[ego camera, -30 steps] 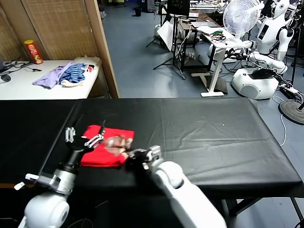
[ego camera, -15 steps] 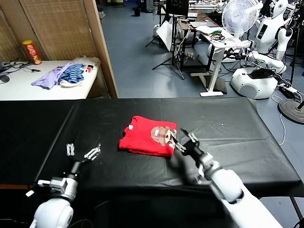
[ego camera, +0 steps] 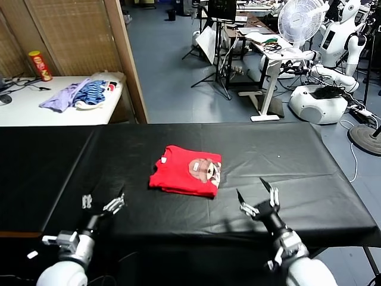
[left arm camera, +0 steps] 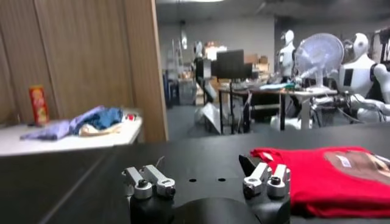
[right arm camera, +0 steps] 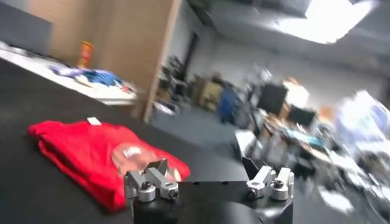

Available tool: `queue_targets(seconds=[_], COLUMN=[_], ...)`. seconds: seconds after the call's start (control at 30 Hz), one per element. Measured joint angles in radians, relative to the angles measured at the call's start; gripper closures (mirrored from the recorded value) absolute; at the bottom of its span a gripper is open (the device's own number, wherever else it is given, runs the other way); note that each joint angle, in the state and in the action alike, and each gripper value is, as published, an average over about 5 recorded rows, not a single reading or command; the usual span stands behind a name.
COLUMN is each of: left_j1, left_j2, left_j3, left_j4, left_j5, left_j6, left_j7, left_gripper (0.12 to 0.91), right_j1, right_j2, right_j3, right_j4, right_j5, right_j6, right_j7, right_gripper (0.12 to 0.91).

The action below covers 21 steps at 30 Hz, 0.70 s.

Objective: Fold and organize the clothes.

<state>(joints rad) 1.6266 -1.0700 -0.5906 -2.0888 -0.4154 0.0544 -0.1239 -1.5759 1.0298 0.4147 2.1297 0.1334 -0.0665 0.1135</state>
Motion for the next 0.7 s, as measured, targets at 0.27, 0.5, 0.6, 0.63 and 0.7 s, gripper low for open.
queue_targets(seconds=[0.27,0.5,0.6,0.63,0.7], left_j1=[0.163,0.253,0.270,0.274,0.282], left_j2=[0.015,0.020,0.018,0.017,0.014], left_j3=[-0.037,-0.086,-0.104,-0.110,-0.119], left_j4=[-0.111,-0.182,-0.206,-0.213,-0.225], left_j5=[-0.021,-0.065,-0.077,-0.080,-0.084], left_j6=[0.081,0.203,0.244,0.256,0.274], left_j7=[-0.033,-0.038,-0.039,-0.038,-0.036], left_gripper=[0.232,0.232,0.232,0.232,0.232], right_j1=[-0.230,-0.386,-0.426,-0.434,-0.447], right_j2=[0.083,0.124,0.130,0.131,0.132], right_j3=[0.008,-0.005,-0.011,-0.012,-0.014], right_j4=[0.138,0.222,0.244,0.249,0.257], right_j5=[0.064,0.091,0.102,0.104,0.106], right_j6=[-0.042,-0.107,-0.124,-0.127,-0.131], right_j7=[0.214,0.319,0.330,0.331,0.333], right_gripper=[0.227,0.227,0.227,0.227,0.227])
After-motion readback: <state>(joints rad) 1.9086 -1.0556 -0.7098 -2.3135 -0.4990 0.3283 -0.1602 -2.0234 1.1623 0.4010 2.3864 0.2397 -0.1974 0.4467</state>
